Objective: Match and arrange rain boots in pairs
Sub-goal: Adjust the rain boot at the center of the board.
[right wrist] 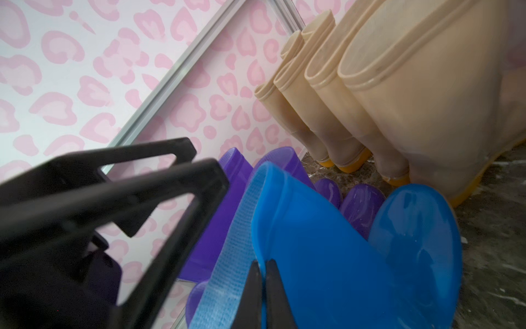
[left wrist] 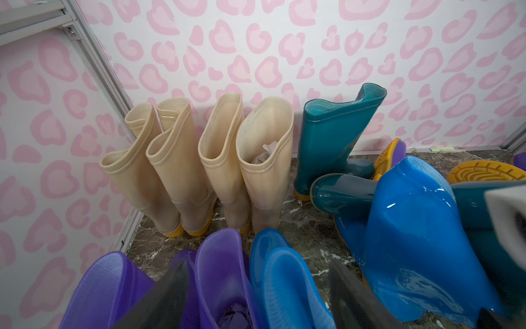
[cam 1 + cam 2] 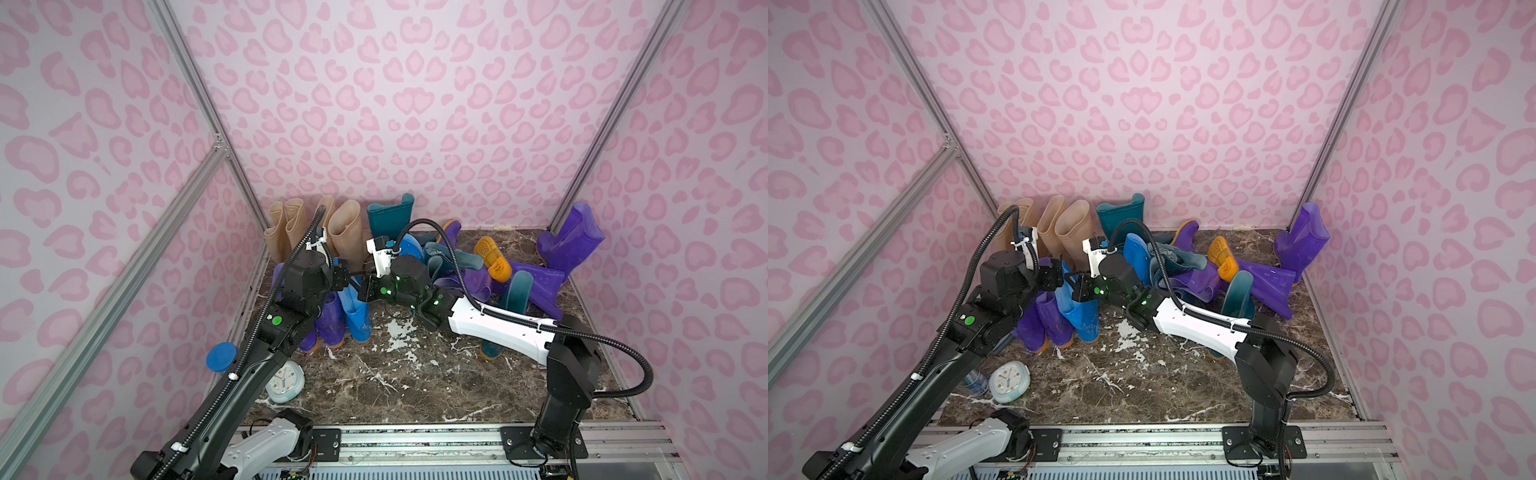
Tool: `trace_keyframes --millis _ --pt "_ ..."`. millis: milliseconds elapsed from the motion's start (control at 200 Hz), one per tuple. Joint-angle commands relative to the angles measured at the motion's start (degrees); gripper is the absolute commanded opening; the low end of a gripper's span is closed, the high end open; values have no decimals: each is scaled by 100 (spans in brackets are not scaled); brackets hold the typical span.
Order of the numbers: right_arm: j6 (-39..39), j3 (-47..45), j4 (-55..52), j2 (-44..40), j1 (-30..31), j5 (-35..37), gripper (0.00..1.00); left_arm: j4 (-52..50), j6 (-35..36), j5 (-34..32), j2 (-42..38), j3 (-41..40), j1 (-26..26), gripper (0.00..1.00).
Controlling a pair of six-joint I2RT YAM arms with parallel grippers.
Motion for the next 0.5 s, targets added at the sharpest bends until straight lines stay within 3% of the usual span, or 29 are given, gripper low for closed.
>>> trace_keyframes --millis 0,110,190,270,350,495 --pt "158 -201 418 -97 -12 -82 1 187 4 -29 2 5 7 79" --pt "63 -171 266 -142 -16 -75 9 177 12 -42 32 14 5 79" --pt "-109 -156 114 -185 -25 12 25 161 4 -50 24 17 8 79" --pt "-176 -175 17 -231 -77 -41 28 178 11 -28 15 21 5 79" --pt "-353 -53 -228 -266 -119 -146 39 147 -2 -3 19 37 2 79" --pt "-800 206 -823 -450 -182 -184 43 132 -41 108 18 50 3 79"
